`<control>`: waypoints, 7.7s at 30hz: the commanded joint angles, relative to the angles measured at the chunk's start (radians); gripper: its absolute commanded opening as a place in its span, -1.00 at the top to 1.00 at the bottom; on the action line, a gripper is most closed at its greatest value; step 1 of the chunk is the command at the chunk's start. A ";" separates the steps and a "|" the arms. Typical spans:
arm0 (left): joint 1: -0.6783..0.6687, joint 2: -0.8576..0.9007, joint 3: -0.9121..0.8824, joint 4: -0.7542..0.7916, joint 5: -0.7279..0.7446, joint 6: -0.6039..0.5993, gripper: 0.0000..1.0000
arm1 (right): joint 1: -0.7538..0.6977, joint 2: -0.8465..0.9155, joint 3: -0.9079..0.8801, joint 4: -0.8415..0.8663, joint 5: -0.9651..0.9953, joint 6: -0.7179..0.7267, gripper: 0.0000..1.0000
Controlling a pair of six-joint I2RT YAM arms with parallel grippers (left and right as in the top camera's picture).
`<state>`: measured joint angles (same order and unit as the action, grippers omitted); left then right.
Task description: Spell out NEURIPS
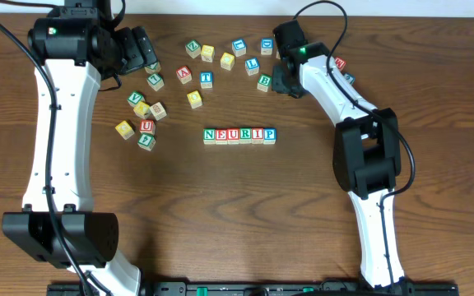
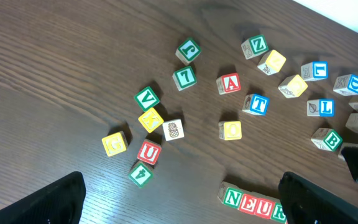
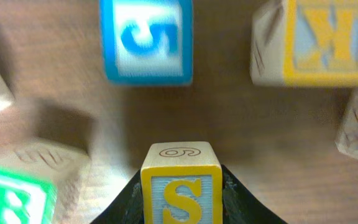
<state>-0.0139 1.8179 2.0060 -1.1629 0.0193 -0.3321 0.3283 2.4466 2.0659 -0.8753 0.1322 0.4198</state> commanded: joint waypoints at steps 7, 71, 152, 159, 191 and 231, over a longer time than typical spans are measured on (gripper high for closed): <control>0.004 0.008 -0.006 -0.003 -0.013 0.010 -0.94 | -0.008 -0.083 0.013 -0.220 -0.037 -0.009 0.43; 0.004 0.008 -0.006 -0.003 -0.013 0.010 -0.96 | -0.061 -0.084 -0.082 -0.069 -0.038 -0.108 0.18; 0.004 0.008 -0.006 -0.003 -0.013 0.010 -0.96 | 0.010 -0.085 0.055 -0.381 -0.213 -0.875 -0.08; 0.004 0.008 -0.006 -0.003 -0.013 0.010 -0.95 | -0.023 -0.085 0.037 -0.348 -0.214 -0.998 -0.18; 0.004 0.008 -0.006 -0.003 -0.013 0.010 -0.96 | -0.020 -0.085 -0.079 -0.248 -0.222 -1.155 -0.08; 0.004 0.008 -0.006 -0.003 -0.013 0.010 -0.96 | -0.019 -0.085 0.092 -0.575 -0.274 -1.154 -0.98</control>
<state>-0.0139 1.8179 2.0056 -1.1633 0.0193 -0.3321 0.3069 2.3619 2.1864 -1.4609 -0.0910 -0.7414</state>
